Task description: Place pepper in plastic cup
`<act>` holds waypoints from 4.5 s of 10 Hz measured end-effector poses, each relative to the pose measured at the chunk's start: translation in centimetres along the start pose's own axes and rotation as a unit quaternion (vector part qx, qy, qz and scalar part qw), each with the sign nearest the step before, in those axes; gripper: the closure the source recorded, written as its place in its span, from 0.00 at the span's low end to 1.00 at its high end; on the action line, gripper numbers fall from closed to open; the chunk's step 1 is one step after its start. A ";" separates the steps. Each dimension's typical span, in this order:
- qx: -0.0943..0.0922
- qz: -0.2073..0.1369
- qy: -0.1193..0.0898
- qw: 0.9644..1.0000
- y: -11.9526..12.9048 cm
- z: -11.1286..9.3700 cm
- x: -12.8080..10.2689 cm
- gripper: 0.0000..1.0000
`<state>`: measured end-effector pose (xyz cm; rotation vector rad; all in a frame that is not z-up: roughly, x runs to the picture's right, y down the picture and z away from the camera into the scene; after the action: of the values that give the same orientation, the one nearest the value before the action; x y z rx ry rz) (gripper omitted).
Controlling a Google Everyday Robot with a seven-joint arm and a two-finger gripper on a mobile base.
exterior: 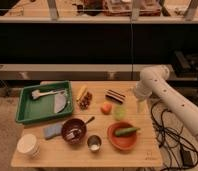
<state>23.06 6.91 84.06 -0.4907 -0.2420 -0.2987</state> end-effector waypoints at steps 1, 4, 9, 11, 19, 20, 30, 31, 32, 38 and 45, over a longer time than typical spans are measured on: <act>0.000 0.000 0.000 1.000 0.0 0.0 0.0 0.20; 0.000 0.000 0.000 1.000 0.0 0.0 0.0 0.20; 0.000 0.000 0.000 1.000 0.0 0.0 0.0 0.20; 0.000 0.000 0.000 1.000 0.0 0.0 0.0 0.20; 0.000 0.000 0.000 1.000 0.0 0.0 0.0 0.20; 0.000 0.000 0.000 1.000 0.0 0.0 0.0 0.20; -0.003 0.011 -0.010 1.000 1.2 -1.0 -0.1 0.20; -0.005 0.016 -0.012 1.000 2.4 -1.7 -0.4 0.20; -0.005 0.020 -0.012 1.000 3.7 -2.4 -0.7 0.20; -0.057 0.036 0.002 0.998 12.1 -3.8 -3.7 0.20; -0.060 0.043 -0.014 0.997 14.2 -1.7 -5.1 0.22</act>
<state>23.40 19.10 75.07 -0.6223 -0.2312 -0.2238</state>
